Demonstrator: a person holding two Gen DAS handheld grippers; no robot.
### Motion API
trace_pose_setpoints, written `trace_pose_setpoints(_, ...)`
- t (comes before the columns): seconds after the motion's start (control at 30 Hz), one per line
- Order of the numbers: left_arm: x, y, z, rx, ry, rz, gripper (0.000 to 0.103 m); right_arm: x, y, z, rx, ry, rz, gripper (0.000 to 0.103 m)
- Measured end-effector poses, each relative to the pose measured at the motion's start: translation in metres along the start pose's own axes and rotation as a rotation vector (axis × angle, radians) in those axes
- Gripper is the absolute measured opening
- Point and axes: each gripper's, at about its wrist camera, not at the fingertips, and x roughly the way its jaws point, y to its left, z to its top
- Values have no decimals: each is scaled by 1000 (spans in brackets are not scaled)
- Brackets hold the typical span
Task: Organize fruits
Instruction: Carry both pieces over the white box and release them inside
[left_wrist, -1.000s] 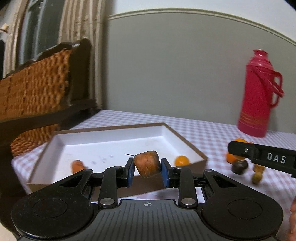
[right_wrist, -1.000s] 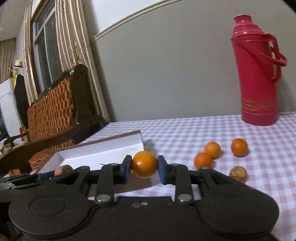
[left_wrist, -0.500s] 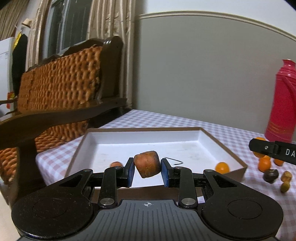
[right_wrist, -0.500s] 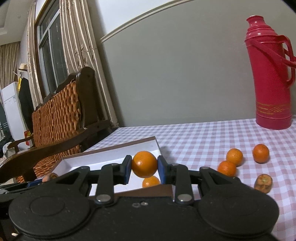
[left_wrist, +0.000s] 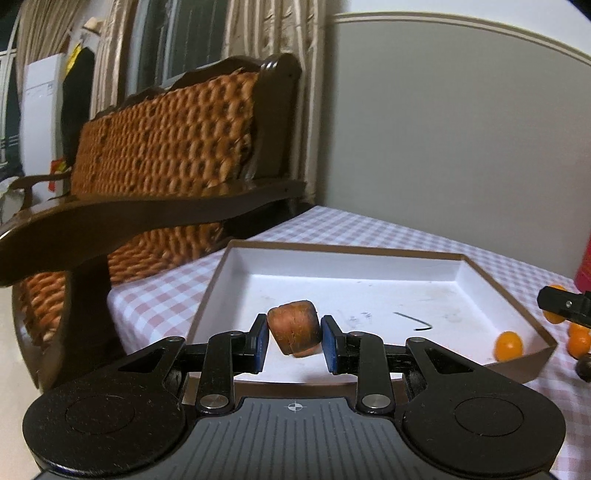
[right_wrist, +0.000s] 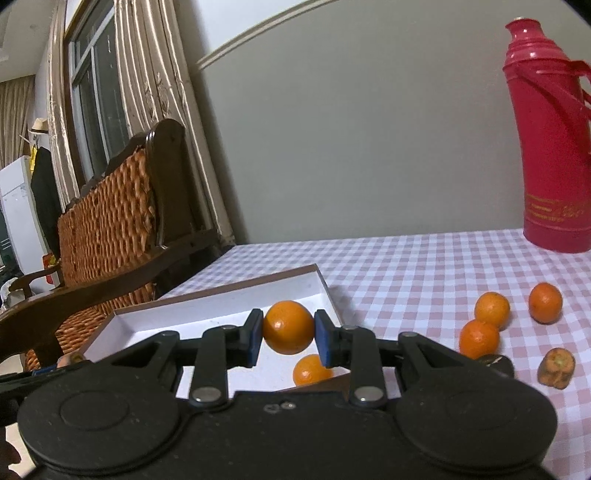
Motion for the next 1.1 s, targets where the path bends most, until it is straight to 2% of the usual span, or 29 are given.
trace_pose_setpoints(0.5, 24, 11, -1, -12, 62, 63, 31, 38, 8, 2, 2, 67, 8, 21)
trace_pose_setpoints(0.57, 30, 10, -2, -6, 83, 82, 31, 44, 11, 2, -7, 81, 5, 23)
trace_pose_setpoints(0.6, 33, 10, -2, -7, 94, 86, 33, 48, 11, 2, -11, 88, 0, 28)
trace_pose_setpoints(0.63, 36, 11, -2, -13, 108, 89, 38, 50, 12, 2, -13, 85, -7, 38)
trace_pose_setpoints(0.67, 37, 12, -1, -17, 111, 87, 64, 50, 11, 3, -5, 74, -10, 43)
trace_pose_setpoints(0.7, 35, 13, 2, -27, 105, 60, 91, 47, 10, 4, 12, 56, 1, 55)
trace_pose_setpoints(0.73, 30, 12, 5, -39, 92, 48, 98, 43, 10, 6, 25, 34, 8, 75)
trace_pose_setpoints(0.77, 24, 10, 6, -44, 62, 43, 103, 38, 10, 8, 31, 3, 5, 84)
trace_pose_setpoints(0.8, 18, 7, 8, -36, 30, 78, 103, 31, 11, 10, 31, -28, 7, 91)
trace_pose_setpoints(0.87, 12, 3, 10, -14, -4, 90, 103, 21, 12, 13, 28, -78, 20, 95)
trace_pose_setpoints(0.93, 11, 3, 11, -22, 8, 63, 103, 14, 11, 14, 30, -102, 30, 97)
trace_pose_setpoints(1.1, 8, 3, 11, -33, 17, 65, 103, 6, 4, 16, 39, -108, 25, 97)
